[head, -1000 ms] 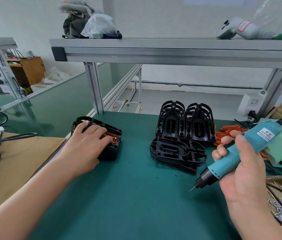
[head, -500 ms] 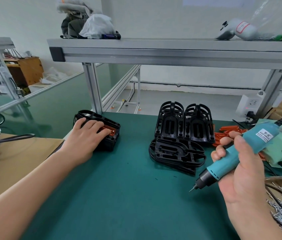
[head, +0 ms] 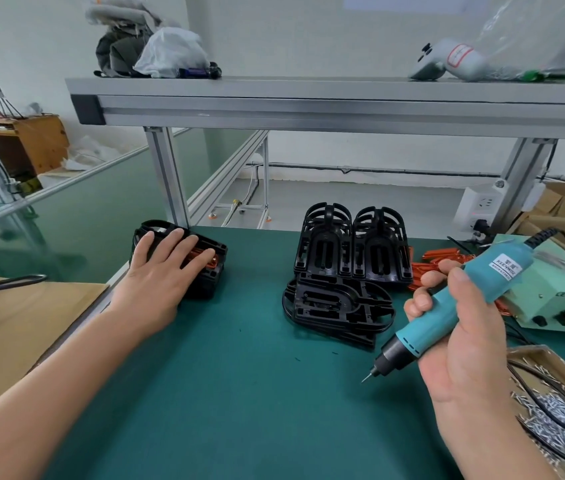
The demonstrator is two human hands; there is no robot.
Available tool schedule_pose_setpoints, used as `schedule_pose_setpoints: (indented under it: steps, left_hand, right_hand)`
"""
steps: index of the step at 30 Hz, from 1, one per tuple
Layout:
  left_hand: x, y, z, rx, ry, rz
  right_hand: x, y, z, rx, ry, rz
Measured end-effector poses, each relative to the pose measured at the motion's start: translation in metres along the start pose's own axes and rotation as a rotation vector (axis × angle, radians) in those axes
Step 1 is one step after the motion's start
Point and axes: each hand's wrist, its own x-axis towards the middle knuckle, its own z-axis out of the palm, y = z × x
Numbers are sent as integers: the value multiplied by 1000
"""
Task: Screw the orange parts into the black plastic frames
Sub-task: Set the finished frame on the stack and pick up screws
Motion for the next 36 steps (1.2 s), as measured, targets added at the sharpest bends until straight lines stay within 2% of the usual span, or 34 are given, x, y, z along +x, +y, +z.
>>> schedule_pose_setpoints:
  steps: [5,8,13,17,25,29,32,36]
  left_hand:
    - [-10,17,-15,-186,113,-68]
    - [-19,40,-29,-429,180,-131]
    - [-21,93,-44,-1010,77,-272]
    - [-13,135,-44,-1272,-83,-385]
    - [10,164,-38,-1477,-270,-558]
    - [16,166,-36,-1427,-289,-585]
    - [16,165,-30,-1333,-242,-579]
    - [17,157,-21,-1332,-264,-591]
  right_hand:
    - [0,1,0,0,11,5]
    - [0,1,0,3,17,0]
    - [-1,2,1,9,11,1]
    - [-1,4,2,11,3,4]
    - [0,3,0,33,18,17]
    - [-1,3,1,46,39,28]
    - [-1,2,1,55,61,37]
    - [0,1,1,68,76,41]
